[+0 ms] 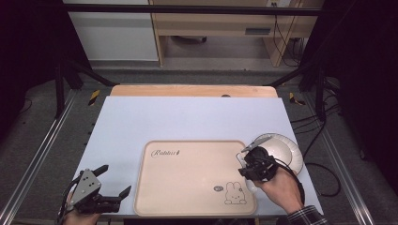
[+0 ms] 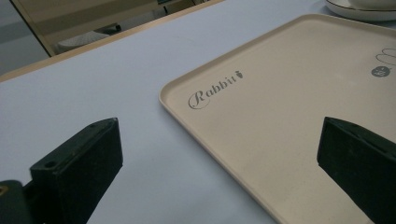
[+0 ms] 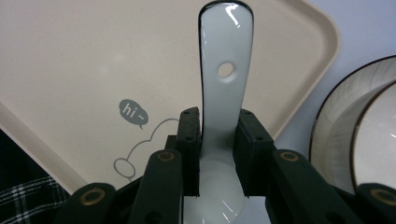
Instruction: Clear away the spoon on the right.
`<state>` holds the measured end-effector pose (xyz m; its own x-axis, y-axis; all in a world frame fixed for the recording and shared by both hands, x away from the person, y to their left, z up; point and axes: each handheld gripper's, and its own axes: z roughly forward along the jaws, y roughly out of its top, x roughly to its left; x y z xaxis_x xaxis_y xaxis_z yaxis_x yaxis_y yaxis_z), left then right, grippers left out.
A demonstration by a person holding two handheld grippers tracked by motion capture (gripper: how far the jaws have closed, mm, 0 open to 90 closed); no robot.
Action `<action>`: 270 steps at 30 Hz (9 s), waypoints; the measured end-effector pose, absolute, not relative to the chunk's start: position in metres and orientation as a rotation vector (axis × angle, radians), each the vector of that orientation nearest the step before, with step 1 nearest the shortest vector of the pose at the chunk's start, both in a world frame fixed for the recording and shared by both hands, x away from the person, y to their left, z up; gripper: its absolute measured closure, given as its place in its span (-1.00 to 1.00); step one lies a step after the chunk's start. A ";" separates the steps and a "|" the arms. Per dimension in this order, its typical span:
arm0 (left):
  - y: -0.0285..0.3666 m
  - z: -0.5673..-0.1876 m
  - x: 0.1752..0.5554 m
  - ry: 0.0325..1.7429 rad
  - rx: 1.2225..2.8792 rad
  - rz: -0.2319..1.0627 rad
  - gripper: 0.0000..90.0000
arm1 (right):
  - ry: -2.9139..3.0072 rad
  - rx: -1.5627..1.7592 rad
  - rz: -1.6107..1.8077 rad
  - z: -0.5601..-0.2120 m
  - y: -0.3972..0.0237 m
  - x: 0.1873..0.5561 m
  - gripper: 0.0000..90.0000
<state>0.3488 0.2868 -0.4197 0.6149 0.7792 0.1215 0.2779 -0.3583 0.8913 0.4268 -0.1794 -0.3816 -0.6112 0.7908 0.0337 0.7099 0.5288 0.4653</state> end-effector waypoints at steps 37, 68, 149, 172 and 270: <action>0.287 -0.420 0.349 0.842 1.921 0.687 -1.00 | 2.627 1.324 0.647 -0.422 -0.165 0.444 0.41; 0.288 -0.419 0.348 0.843 1.918 0.695 -1.00 | 2.557 1.211 0.888 -0.417 -0.155 0.432 0.97; 0.288 -0.420 0.348 0.837 1.928 0.693 -1.00 | 2.501 1.251 0.863 -0.446 -0.166 0.437 0.78; 0.289 -0.420 0.349 0.839 1.922 0.690 -1.00 | 2.416 1.181 0.946 -0.435 -0.167 0.429 0.12; 0.291 -0.416 0.346 0.783 1.816 0.607 -1.00 | 2.130 1.039 1.336 -0.404 -0.221 0.349 -0.99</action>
